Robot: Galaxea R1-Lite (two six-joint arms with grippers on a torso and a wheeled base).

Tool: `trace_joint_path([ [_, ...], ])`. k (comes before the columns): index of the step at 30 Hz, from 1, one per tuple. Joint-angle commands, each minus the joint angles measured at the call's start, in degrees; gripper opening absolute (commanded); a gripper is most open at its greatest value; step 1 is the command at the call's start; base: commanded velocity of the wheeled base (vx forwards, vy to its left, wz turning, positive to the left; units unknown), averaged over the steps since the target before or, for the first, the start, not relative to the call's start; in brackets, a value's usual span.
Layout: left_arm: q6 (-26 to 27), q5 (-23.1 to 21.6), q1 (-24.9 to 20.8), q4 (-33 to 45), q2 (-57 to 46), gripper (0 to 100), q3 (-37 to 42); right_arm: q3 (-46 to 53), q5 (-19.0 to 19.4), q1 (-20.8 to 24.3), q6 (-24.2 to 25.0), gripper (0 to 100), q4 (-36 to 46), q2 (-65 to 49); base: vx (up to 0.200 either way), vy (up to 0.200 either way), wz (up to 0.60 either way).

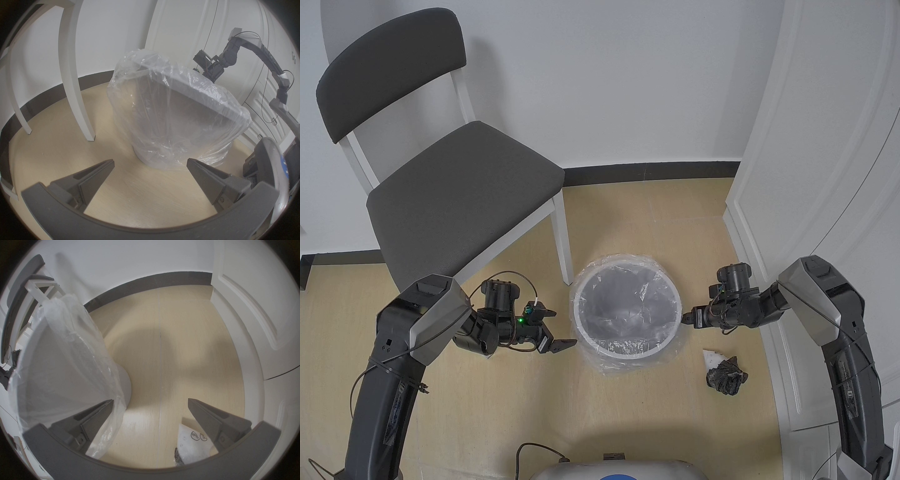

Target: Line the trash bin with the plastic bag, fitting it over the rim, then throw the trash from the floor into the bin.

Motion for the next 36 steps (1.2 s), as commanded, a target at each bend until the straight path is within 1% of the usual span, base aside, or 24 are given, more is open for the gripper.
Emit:
trace_joint_path([
  [1, 0.01, 0.08, -0.23, -0.42, -1.0, 100, 0.83, -3.49, -0.16, 0.58, 0.37, 100, 1.99, 2.97, 0.0, 0.0, 0.0],
  [5, 0.01, 0.26, -0.5, -0.42, -2.32, 100, 1.44, -1.55, -0.07, -0.12, 0.54, 100, 2.16, 0.68, 0.0, 0.0, 0.0],
  [8, 0.09, 0.26, -0.76, -0.42, -4.43, 100, 3.9, 3.54, 0.28, -1.09, 0.81, 100, 1.99, -3.8, 0.0, 0.0, 0.0],
  [9, 0.09, 0.26, -0.76, -0.42, -4.43, 100, 3.9, 3.54, 0.28, -1.09, 0.81, 100, 1.99, -3.8, 0.0, 0.0, 0.0],
  [10, 0.36, 0.26, -0.67, -0.51, -5.57, 100, 5.66, 7.06, 0.28, -1.44, 0.63, 100, 1.46, -6.09, 0.0, 0.0, 0.0],
  [12, 0.45, 0.17, -0.58, -0.68, -6.89, 100, 7.6, 10.14, 0.46, -1.88, 0.63, 100, 1.37, -8.64, 0.0, 0.0, 0.0],
  [14, 0.45, 0.26, -0.5, -1.21, -7.5, 100, 8.74, 11.54, 0.81, -2.14, 0.63, 100, 1.37, -9.95, 0.0, 0.0, 0.0],
  [15, 0.18, 0.26, -0.41, -3.06, -8.3, 100, 10.58, 13.91, 1.86, -2.32, 0.72, 100, 0.58, -12.06, 0.0, 0.0, 0.0],
  [18, -0.08, 0.26, -0.32, -6.66, -8.91, 100, 13.05, 17.87, 2.48, -2.76, 0.72, 100, -1.7, -15.4, 0.0, 0.0, 0.0],
  [22, -0.17, 0.26, -0.32, -8.51, -9.97, 100, 15.42, 22.79, 2.65, -2.76, 0.72, 100, -3.99, -19.45, 0.0, 0.0, 0.0],
  [27, -0.7, 0.26, -0.23, -8.68, -11.81, 100, 17.88, 26.66, 3.53, -2.76, 0.72, 100, -4.34, -23.49, 0.0, 0.0, 0.0],
  [34, -1.58, 0.26, -0.5, -8.77, -15.94, 100, 22.01, 30.88, 3.62, -2.94, 0.81, 100, -4.34, -29.2, 0.0, 0.0, 0.0],
  [36, -2.63, 0.26, -0.67, -10.97, -17.7, 100, 25.0, 33.34, 3.62, -2.94, 0.72, 100, -4.43, -32.01, 0.0, 0.0, 0.0],
])
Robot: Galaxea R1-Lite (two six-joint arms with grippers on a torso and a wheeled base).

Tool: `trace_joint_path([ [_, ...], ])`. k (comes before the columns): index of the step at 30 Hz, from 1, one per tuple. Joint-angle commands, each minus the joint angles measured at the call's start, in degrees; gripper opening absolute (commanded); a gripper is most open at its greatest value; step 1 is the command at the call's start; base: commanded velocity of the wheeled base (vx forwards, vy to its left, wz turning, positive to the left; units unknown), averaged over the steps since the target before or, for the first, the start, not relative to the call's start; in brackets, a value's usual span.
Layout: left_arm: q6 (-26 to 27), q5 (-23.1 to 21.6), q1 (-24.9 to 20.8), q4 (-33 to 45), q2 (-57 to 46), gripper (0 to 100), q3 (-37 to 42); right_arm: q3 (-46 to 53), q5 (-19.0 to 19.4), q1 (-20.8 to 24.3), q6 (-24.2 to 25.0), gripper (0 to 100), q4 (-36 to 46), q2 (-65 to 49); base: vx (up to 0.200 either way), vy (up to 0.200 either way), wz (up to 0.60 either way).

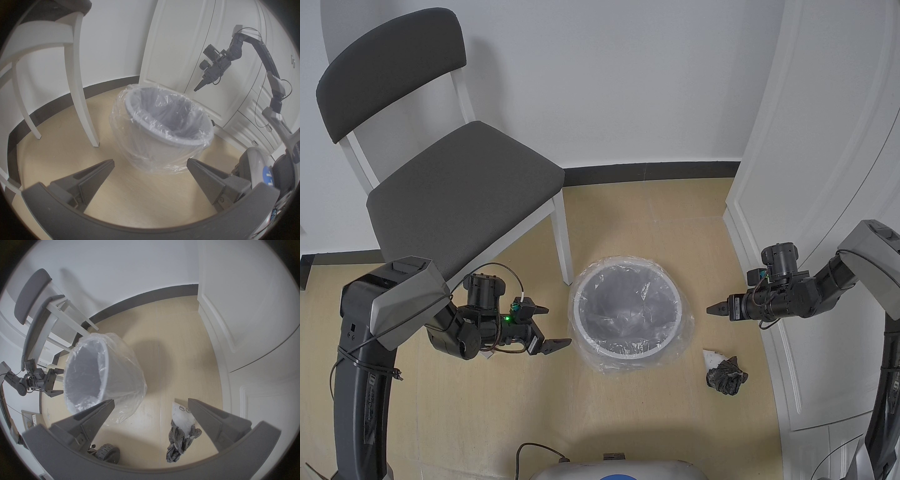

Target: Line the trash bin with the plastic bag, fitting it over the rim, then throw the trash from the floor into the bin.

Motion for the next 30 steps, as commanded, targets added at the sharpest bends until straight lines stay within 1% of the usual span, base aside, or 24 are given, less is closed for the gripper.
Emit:
trace_joint_path([
  [1, -1.68, -0.01, -0.39, -3.41, -4.53, 100, 5.33, 4.59, 0.19, 0.01, -0.05, 100, -0.08, -7.54, 0.0, 0.0, 0.0],
  [3, -3.0, -0.01, -0.48, -6.66, -5.67, 100, 8.23, 6.78, 0.71, 0.01, -0.05, 100, -0.78, -10.0, 0.0, 0.0, 0.0],
  [5, -3.53, 0.08, -0.48, -7.71, -6.11, 100, 9.37, 7.66, 1.06, 0.01, -0.05, 100, -1.22, -10.88, 0.0, 0.0, 0.0],
  [6, -4.85, 1.39, -0.66, -10.53, -7.43, 100, 12.36, 10.21, 1.59, -0.07, -0.05, 100, -2.45, -13.34, 0.0, 0.0, 0.0],
  [9, -7.4, 3.59, -1.27, -14.83, -9.27, 100, 16.49, 14.34, 1.68, 0.01, -0.05, 100, -4.56, -17.47, 0.0, 0.0, 0.0],
  [12, -11.18, 5.53, -2.24, -18.53, -11.21, 100, 19.74, 18.03, 1.59, 0.01, 0.04, 100, -5.88, -21.51, 0.0, 0.0, 0.0],
  [16, -17.15, 10.1, -4.35, -22.74, -14.55, 100, 23.7, 22.78, 1.42, 0.28, 0.04, 100, -6.58, -26.96, 0.0, 0.0, 0.0],
  [18, -19.09, 11.15, -4.96, -24.77, -15.78, 100, 25.28, 24.19, 1.33, 0.45, -0.05, 100, -6.67, -28.9, 0.0, 0.0, 0.0],
  [19, -20.58, 12.03, -5.58, -26.7, -17.27, 100, 27.3, 25.94, 1.33, 0.54, -0.05, 100, -6.67, -31.53, 0.0, 0.0, 0.0],
  [22, -20.93, 13.26, -6.02, -28.63, -20.35, 100, 31.52, 28.85, 1.24, 0.54, -0.05, 100, -6.67, -36.54, 0.0, 0.0, 0.0],
  [26, -21.11, 13.79, -6.02, -28.98, -25.01, 100, 36.53, 32.54, 1.15, 0.63, 0.04, 100, -6.67, -42.69, 0.0, 0.0, 0.0],
  [30, -23.83, 15.63, -6.72, -29.07, -30.98, 100, 41.63, 37.37, 1.06, 0.81, 0.3, 100, -6.58, -50.78, 0.0, 0.0, 0.0],
])
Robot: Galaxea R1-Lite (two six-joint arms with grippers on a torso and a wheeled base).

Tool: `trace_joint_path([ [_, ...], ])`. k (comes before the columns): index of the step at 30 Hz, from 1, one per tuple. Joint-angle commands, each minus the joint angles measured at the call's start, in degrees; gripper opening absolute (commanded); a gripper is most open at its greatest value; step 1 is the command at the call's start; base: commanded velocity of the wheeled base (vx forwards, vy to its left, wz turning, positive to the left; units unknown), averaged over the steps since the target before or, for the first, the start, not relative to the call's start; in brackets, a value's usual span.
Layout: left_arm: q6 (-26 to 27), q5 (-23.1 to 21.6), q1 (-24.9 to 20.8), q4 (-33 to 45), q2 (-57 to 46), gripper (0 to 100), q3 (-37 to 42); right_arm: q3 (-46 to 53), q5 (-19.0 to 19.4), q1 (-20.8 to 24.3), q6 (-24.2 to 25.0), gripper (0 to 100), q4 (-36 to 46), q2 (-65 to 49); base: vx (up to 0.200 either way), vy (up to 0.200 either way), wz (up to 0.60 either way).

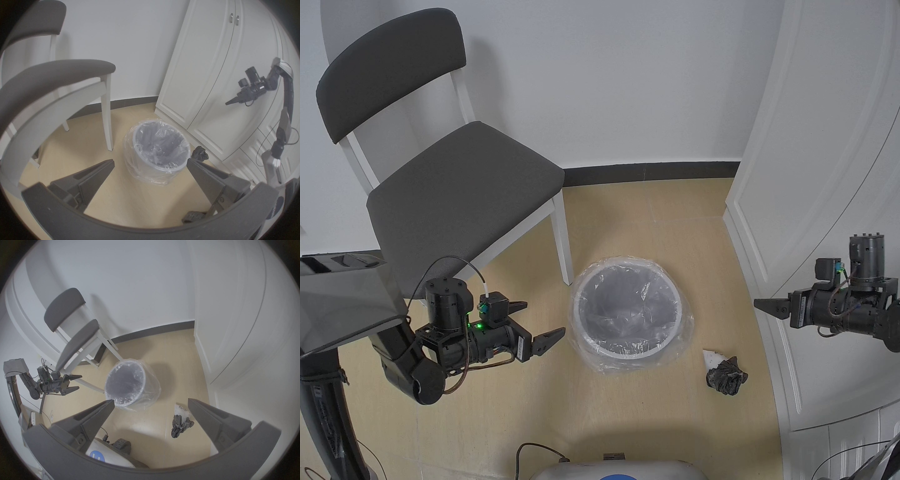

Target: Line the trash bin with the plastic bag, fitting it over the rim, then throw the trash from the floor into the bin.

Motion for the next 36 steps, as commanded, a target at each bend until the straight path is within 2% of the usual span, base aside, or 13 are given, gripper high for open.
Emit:
trace_joint_path([
  [1, -3.5, 2.41, -1.37, -0.68, -10.78, 100, 7.32, 7.58, -0.05, 0.38, 0.54, 100, 0.02, -14.55, 0.0, 0.0, 0.0],
  [4, -6.48, 5.49, -2.86, -0.5, -14.73, 100, 9.17, 10.39, -0.14, 1.08, 1.07, 100, 0.02, -20.61, 0.0, 0.0, 0.0],
  [5, -6.48, 5.49, -2.86, -0.5, -14.73, 100, 9.17, 10.39, -0.14, 1.08, 1.07, 100, 0.02, -20.61, 0.0, 0.0, 0.0],
  [8, -7.89, 9.18, -4.09, -0.24, -19.3, 100, 11.19, 12.94, -1.2, 1.08, 1.07, 100, 0.1, -25.89, 0.0, 0.0, 0.0],
  [18, -9.74, 10.15, -4.53, 0.02, -32.31, 100, 18.66, 16.89, -4.71, 1.08, 1.16, 100, -0.07, -32.66, 0.0, 0.0, 0.0],
  [21, -9.74, 12.26, -4.44, 0.11, -36.26, 100, 20.06, 18.03, -6.03, 1.08, 1.24, 100, -1.22, -32.57, 0.0, 0.0, 0.0],
  [24, -9.74, 16.65, -4.44, 0.02, -39.25, 100, 21.38, 20.23, -7.09, 1.08, 1.6, 100, -5.35, -30.9, 0.0, 0.0, 0.0],
  [25, -9.74, 16.65, -4.44, 0.02, -39.25, 100, 21.38, 20.23, -7.09, 1.08, 1.6, 100, -5.35, -30.9, 0.0, 0.0, 0.0],
  [28, -10.53, 20.87, -4.27, -0.24, -42.24, 100, 22.97, 22.69, -8.14, 1.0, 1.42, 100, -13.87, -24.39, 0.0, 0.0, 0.0],
  [33, -11.85, 23.86, -4.18, -0.24, -45.23, 100, 25.16, 22.96, -13.5, 0.56, 0.37, 100, -24.86, -10.33, 0.0, 0.0, 0.0],
  [36, -12.64, 25.26, -4.09, -0.33, -45.93, 100, 26.57, 21.81, -15.43, 0.65, -2.89, 100, -29.43, -1.63, 0.0, 0.0, 0.0],
])
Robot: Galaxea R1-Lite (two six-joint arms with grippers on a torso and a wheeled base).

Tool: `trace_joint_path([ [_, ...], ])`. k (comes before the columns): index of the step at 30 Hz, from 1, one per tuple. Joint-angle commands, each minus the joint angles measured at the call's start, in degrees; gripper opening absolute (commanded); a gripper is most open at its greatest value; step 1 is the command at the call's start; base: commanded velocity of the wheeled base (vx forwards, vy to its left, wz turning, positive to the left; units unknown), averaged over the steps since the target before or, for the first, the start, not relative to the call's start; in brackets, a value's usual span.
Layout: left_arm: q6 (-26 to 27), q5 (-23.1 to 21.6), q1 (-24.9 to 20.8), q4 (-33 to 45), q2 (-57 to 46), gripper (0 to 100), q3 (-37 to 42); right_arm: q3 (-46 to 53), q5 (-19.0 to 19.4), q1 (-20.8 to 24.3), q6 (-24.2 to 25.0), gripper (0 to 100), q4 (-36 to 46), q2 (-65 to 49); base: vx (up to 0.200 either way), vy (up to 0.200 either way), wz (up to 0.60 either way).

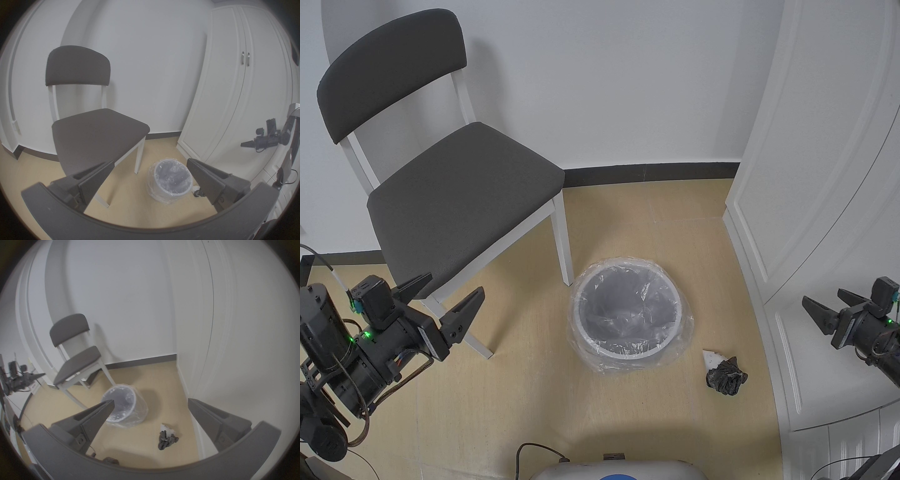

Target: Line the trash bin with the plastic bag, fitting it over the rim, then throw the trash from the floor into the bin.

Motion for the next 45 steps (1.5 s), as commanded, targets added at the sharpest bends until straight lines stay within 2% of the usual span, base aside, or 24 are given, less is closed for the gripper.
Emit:
trace_joint_path([
  [1, -1.36, 3.68, 0.21, -0.03, -4.62, 100, 3.31, -0.87, -4.64, -0.07, -4.14, 100, -10.24, 21.09, 0.0, 0.0, 0.0],
  [8, -0.04, 7.54, 0.65, 0.14, -4.18, 100, 5.07, -5.71, -4.82, 0.72, -3.08, 100, -21.05, 35.5, 0.0, 0.0, 0.0],
  [17, -0.13, 7.28, 1.44, -0.39, -4.71, 100, 5.42, -11.86, -4.2, -0.16, -2.38, 100, -19.73, 46.93, 0.0, 0.0, 0.0],
  [22, 0.05, 7.28, 1.44, -0.3, -4.88, 100, 5.6, -14.14, -3.77, -0.51, -1.85, 100, -15.25, 49.56, 0.0, 0.0, 0.0],
  [28, 0.05, 7.28, 1.53, 0.23, -4.18, 100, 5.68, -18.36, 0.54, -2.18, -1.5, 100, -3.39, 49.04, 0.0, 0.0, 0.0],
  [33, 0.14, 7.1, 1.53, 0.23, -4.0, 100, 5.6, -22.05, 2.39, -3.94, -1.59, 100, 6.9, 51.23, 0.0, 0.0, 0.0],
  [40, 0.22, 7.19, 1.53, 0.05, -2.77, 100, 5.6, -26.45, 2.91, -5.34, -1.33, 100, 7.78, 60.11, 0.0, 0.0, 0.0],
  [45, 0.05, 7.1, 1.53, 0.14, -2.77, 100, 5.51, -32.51, 5.9, -4.64, 2.54, 100, 8.92, 64.06, 0.0, 0.0, 0.0],
])
